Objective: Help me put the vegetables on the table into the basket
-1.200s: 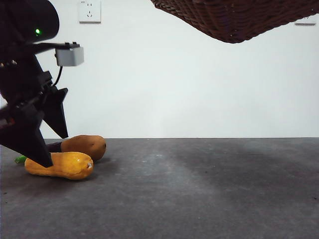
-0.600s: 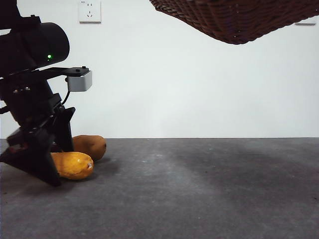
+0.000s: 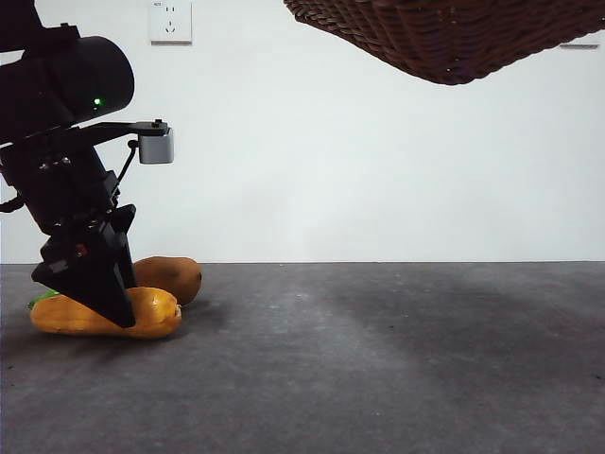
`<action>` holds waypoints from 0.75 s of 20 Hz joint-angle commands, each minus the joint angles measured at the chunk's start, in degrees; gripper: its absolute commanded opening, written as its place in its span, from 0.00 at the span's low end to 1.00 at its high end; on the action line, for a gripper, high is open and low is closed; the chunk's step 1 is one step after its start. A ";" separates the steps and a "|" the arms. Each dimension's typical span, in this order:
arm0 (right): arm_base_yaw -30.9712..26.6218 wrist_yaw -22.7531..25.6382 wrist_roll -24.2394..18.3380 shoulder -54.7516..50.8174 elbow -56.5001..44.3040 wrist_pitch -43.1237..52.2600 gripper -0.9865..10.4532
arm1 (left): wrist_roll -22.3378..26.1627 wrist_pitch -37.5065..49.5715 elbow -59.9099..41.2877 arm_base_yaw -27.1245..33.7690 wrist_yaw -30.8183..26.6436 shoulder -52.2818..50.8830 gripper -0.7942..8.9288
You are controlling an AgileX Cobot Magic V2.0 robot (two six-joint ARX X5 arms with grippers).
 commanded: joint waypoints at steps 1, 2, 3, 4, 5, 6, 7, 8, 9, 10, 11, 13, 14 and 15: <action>0.02 -0.44 0.42 -0.37 -0.04 0.17 0.08 | -3.50 -2.47 -0.09 -0.20 -0.44 -0.26 0.07; 0.02 -0.42 0.63 -0.37 -0.04 -0.22 0.08 | -5.14 -2.73 0.42 -0.17 -0.87 -1.38 0.08; 0.02 -0.42 0.83 -0.37 -0.04 -0.55 0.08 | -5.97 -3.17 0.87 -0.17 -0.85 -2.78 0.08; 0.02 -0.42 0.83 -0.37 -0.07 -1.07 0.08 | -6.88 -4.02 1.55 -0.17 -0.79 -4.96 0.08; 0.02 -0.37 0.90 -0.35 -0.15 -1.40 0.08 | -8.11 -4.92 2.19 -0.20 -0.79 -7.28 0.08; 0.02 -0.39 1.36 -0.22 -0.33 -1.64 0.08 | -9.22 -6.60 2.95 -0.20 -0.57 -9.97 0.08; 0.02 -0.46 1.79 -0.11 -0.96 -1.55 0.08 | -10.19 -8.15 3.37 -0.24 -0.57 -13.00 0.08; 0.02 -0.44 1.92 -0.02 -2.03 -1.38 0.08 | -10.69 -9.46 3.43 -0.31 -0.57 -16.11 0.08; 0.02 -0.44 2.21 0.00 -3.98 -0.98 0.08 | -11.28 -11.30 3.43 -0.31 -0.52 -20.17 0.08; 0.02 -0.44 2.80 0.02 -6.21 0.13 0.08 | -13.05 -12.94 3.43 -0.35 -0.42 -24.06 0.08; 0.02 -0.44 3.98 0.02 -8.68 2.08 0.08 | -14.75 -14.47 3.43 -0.59 0.57 -28.04 0.08; 0.02 -0.44 6.51 0.04 -12.96 6.05 0.08 | -18.27 -17.66 3.43 -1.16 0.96 -36.00 0.08; 0.02 -0.46 7.93 0.04 -14.95 8.02 0.08 | -20.15 -19.43 3.43 -1.70 1.27 -39.56 0.08; 0.02 -0.44 9.44 0.04 -16.94 9.99 0.08 | -22.32 -21.40 3.43 -2.40 2.38 -42.73 0.08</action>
